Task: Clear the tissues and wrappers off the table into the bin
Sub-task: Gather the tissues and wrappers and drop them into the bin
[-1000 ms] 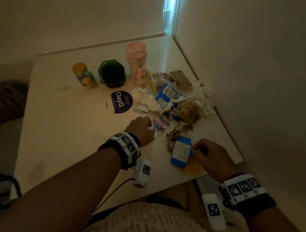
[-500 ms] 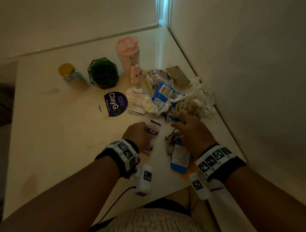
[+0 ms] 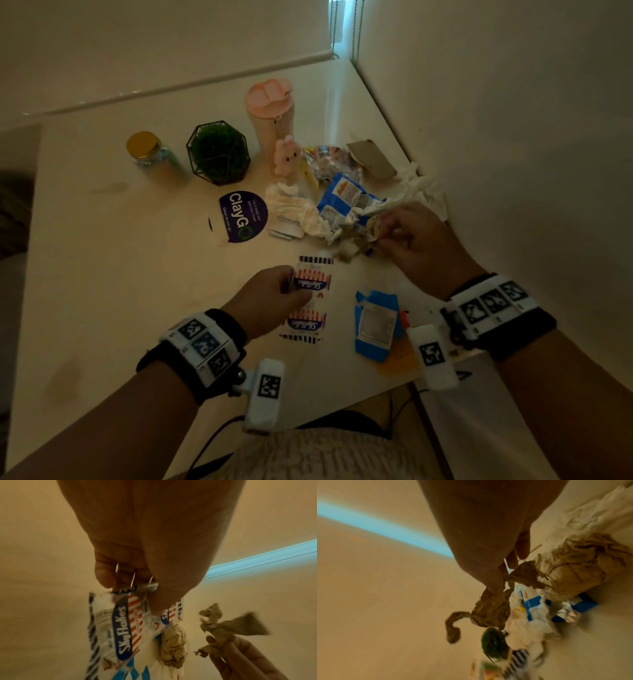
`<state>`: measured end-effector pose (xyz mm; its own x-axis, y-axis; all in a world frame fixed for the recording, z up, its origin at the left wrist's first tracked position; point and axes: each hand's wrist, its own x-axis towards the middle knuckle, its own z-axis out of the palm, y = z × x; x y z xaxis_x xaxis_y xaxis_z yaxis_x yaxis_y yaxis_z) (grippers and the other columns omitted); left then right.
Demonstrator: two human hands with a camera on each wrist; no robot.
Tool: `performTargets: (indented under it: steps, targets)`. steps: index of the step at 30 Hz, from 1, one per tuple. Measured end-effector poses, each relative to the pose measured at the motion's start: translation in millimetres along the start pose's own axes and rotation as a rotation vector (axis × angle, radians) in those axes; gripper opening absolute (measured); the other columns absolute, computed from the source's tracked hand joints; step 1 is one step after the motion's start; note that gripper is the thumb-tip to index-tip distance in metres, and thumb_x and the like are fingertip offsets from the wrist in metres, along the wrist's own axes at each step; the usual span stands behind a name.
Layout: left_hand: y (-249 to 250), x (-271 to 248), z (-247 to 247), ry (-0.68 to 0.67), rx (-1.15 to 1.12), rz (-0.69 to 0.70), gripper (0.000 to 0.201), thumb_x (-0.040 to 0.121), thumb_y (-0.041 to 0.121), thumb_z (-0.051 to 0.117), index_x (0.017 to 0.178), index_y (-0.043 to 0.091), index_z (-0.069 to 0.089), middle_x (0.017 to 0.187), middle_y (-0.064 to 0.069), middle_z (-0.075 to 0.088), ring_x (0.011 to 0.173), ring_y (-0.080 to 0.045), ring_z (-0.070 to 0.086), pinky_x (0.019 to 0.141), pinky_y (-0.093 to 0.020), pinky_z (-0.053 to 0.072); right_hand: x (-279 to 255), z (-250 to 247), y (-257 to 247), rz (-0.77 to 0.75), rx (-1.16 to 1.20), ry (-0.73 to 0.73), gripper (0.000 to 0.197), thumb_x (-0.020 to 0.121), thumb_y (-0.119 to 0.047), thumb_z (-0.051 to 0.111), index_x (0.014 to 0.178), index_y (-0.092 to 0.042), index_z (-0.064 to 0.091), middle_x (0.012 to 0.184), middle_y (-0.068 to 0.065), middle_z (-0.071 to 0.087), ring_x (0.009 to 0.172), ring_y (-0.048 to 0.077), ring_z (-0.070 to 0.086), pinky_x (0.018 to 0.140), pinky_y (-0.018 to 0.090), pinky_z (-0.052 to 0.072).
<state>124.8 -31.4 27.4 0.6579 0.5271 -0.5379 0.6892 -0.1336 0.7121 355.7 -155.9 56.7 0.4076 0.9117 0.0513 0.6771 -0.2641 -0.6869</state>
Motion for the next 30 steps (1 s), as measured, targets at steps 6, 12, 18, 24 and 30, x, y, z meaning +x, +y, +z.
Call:
performTargets:
  steps: [6,12,18,24,30]
  targets:
    - [31.3,12.9,29.1,-0.137,0.213,0.146,0.029,0.089,0.038,0.066,0.105,0.014,0.066,0.112,-0.004,0.056,0.099,-0.021,0.059,0.090,-0.040,0.052,-33.3,-39.7,10.1,0.247,0.368,0.097,0.016,0.092,0.002,0.054,0.089,-0.015,0.055,0.077,-0.001,0.064,0.065,0.005,0.063,0.060,0.016,0.050]
    - [48.6,32.3,76.0,-0.240,0.528,0.323,0.031,0.082,0.045,0.071,0.102,0.022,0.064,0.131,-0.002,0.044,0.115,-0.027,0.039,0.095,-0.041,0.044,-65.9,-42.8,41.8,0.457,0.422,0.146,0.039,0.089,0.011,0.044,0.108,-0.016,0.064,0.086,0.014,0.062,0.059,0.024,0.056,0.048,0.029,0.052]
    - [44.4,50.7,88.7,-0.177,0.587,0.263,0.010,0.084,0.022,0.063,0.091,0.022,0.056,0.103,-0.007,0.055,0.097,-0.031,0.049,0.079,-0.040,0.044,-81.8,-31.5,53.6,0.568,0.299,0.112,0.020,0.076,-0.014,0.040,0.077,-0.015,0.060,0.083,0.013,0.055,0.061,0.019,0.045,0.057,0.029,0.035]
    - [29.9,43.6,55.4,-0.191,0.335,0.160,0.016,0.087,0.023,0.067,0.095,0.022,0.054,0.090,0.002,0.060,0.080,-0.017,0.056,0.065,-0.028,0.047,-77.5,-24.0,50.2,0.657,0.306,-0.042,0.020,0.080,-0.031,0.050,0.073,-0.012,0.046,0.074,0.003,0.040,0.059,0.016,0.040,0.051,0.028,0.035]
    - [14.5,20.0,11.2,-0.263,0.152,0.060,0.012,0.093,0.022,0.063,0.102,0.018,0.069,0.100,-0.001,0.073,0.092,-0.019,0.069,0.087,-0.044,0.056,-88.7,-3.7,39.6,0.438,0.113,-0.178,0.028,0.097,-0.028,0.048,0.071,-0.017,0.052,0.069,0.004,0.055,0.057,0.012,0.053,0.059,0.042,0.047]
